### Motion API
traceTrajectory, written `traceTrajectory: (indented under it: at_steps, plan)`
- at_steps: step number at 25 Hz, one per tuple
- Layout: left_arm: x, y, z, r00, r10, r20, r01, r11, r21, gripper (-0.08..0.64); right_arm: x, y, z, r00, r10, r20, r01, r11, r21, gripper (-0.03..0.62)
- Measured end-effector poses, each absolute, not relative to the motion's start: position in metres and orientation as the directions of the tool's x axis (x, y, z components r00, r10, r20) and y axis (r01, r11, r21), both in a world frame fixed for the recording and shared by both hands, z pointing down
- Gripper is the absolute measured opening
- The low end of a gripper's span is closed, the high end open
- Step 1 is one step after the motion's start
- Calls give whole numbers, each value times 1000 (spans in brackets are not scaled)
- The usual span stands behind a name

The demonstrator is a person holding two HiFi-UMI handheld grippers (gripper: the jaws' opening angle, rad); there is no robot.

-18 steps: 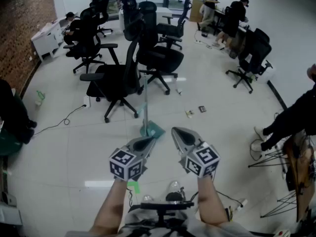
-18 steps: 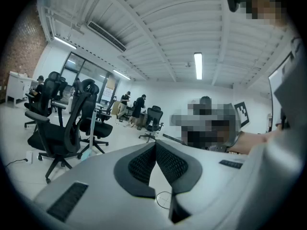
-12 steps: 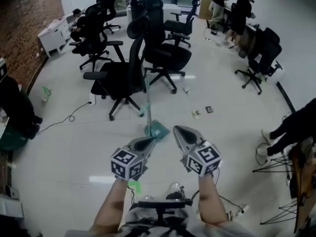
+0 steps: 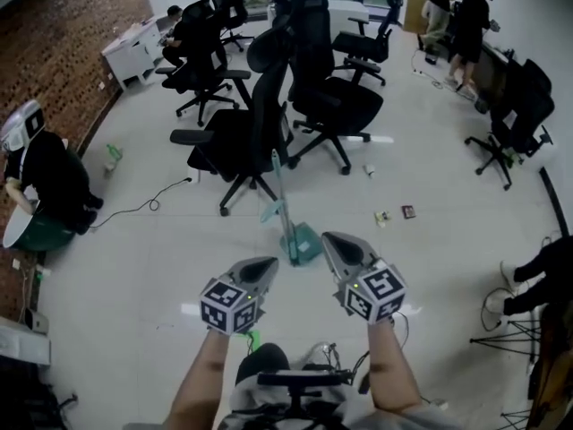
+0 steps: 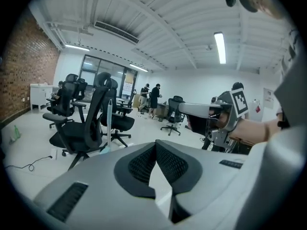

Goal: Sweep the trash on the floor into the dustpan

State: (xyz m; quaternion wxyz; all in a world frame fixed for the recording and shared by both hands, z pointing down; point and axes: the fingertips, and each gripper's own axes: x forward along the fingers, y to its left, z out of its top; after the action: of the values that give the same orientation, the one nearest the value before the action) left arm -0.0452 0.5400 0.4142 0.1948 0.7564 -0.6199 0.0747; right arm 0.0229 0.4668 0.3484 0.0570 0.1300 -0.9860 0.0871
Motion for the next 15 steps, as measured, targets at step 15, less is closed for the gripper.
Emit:
traceTrajectory:
  at_steps: [15]
  plan:
    - [-159,430,483,242,-894,377,-968,-198,151,6,-84,377,399,-903,-290,317,-342,932,-121,0]
